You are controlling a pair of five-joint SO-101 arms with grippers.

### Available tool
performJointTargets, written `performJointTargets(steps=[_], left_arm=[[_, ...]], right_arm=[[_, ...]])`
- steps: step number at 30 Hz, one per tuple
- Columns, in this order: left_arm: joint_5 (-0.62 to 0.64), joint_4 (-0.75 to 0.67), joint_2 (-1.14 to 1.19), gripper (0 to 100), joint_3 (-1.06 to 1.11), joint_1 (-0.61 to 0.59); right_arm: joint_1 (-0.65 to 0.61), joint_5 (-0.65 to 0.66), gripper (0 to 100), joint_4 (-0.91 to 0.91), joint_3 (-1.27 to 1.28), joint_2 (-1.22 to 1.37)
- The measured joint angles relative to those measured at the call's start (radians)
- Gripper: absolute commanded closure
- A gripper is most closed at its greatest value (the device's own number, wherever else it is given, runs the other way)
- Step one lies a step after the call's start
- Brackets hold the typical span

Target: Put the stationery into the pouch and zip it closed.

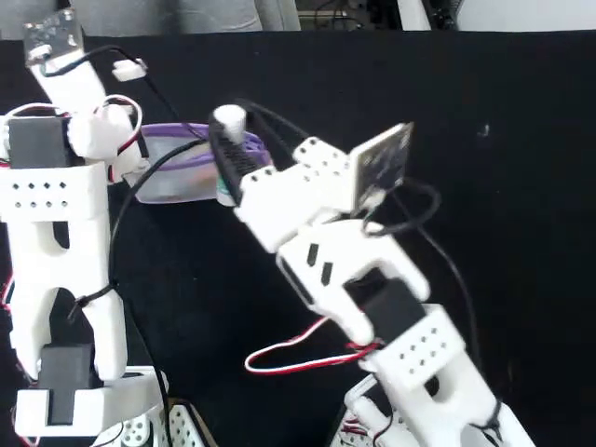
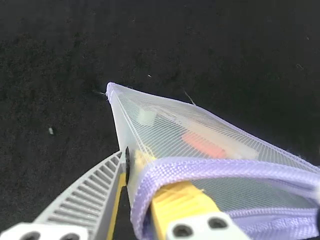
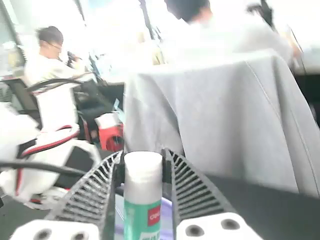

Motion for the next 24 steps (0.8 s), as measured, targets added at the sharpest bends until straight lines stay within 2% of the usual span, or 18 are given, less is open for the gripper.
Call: performJointTargets(steps=[4, 11, 24], left_arm=[[0.000, -0.002, 0.000, 97, 0.000, 0.032], [0.000, -0.003, 0.000, 97, 0.000, 0.037], [0.000, -0.003, 0.000, 97, 0.000, 0.072]], right_arm=[[-0.031, 0.061, 98.8, -0.276, 0.144, 0.000], [-0.034, 0.080, 98.8, -0.687, 0.351, 0.000], [-0.048, 0.192, 98.8, -0.873, 0.414, 0.000]])
